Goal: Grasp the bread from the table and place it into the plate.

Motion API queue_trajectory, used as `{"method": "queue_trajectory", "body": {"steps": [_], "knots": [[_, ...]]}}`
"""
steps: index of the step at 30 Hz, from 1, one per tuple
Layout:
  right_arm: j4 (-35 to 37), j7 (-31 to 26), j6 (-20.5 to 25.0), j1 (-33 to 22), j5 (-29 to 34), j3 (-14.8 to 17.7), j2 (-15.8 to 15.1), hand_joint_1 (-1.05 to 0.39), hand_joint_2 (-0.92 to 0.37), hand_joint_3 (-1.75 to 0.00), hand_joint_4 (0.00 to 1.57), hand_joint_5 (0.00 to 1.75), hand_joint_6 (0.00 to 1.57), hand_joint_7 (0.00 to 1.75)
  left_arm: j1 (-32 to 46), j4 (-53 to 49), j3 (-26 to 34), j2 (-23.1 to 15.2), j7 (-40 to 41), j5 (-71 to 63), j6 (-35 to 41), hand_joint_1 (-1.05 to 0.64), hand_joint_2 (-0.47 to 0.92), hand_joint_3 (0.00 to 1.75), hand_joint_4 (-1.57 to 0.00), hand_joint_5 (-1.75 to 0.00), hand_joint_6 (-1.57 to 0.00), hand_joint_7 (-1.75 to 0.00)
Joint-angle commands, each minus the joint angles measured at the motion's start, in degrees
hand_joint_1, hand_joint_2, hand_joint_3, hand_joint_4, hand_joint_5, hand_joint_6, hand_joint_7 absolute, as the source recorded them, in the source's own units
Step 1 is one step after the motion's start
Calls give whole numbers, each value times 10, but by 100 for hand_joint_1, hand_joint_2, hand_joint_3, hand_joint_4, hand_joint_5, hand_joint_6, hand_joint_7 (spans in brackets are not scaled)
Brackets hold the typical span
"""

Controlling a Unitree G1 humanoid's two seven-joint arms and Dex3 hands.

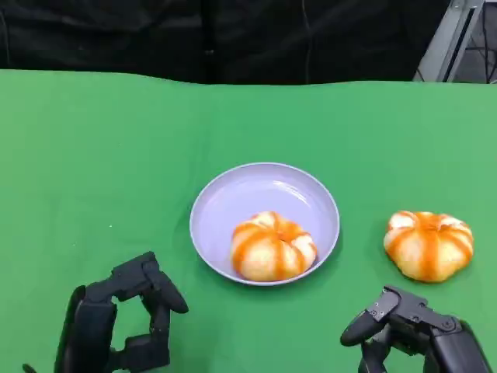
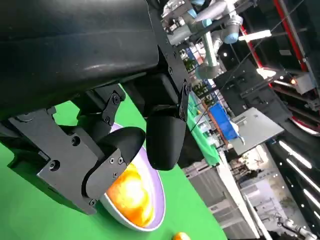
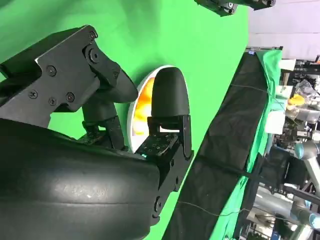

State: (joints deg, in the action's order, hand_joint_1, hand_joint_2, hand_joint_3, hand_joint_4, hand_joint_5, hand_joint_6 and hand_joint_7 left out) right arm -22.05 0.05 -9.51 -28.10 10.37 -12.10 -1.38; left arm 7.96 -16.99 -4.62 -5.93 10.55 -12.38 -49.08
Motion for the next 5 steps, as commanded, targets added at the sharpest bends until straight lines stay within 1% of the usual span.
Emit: {"method": "queue_trajectory", "body": {"steps": [1, 5], "knots": [[8, 0, -19, -6, 0, 7, -13, 1, -46, -125, 64, 165, 70, 135, 0, -11, 4, 0, -13, 12, -18, -12, 33, 145, -91, -169, -87, -148], [7, 2, -21, -10, -6, 7, -14, 0, -46, -124, 64, 163, 71, 135, 2, -7, 7, 1, -18, 10, -15, -13, 33, 146, -92, -169, -88, -147]]}}
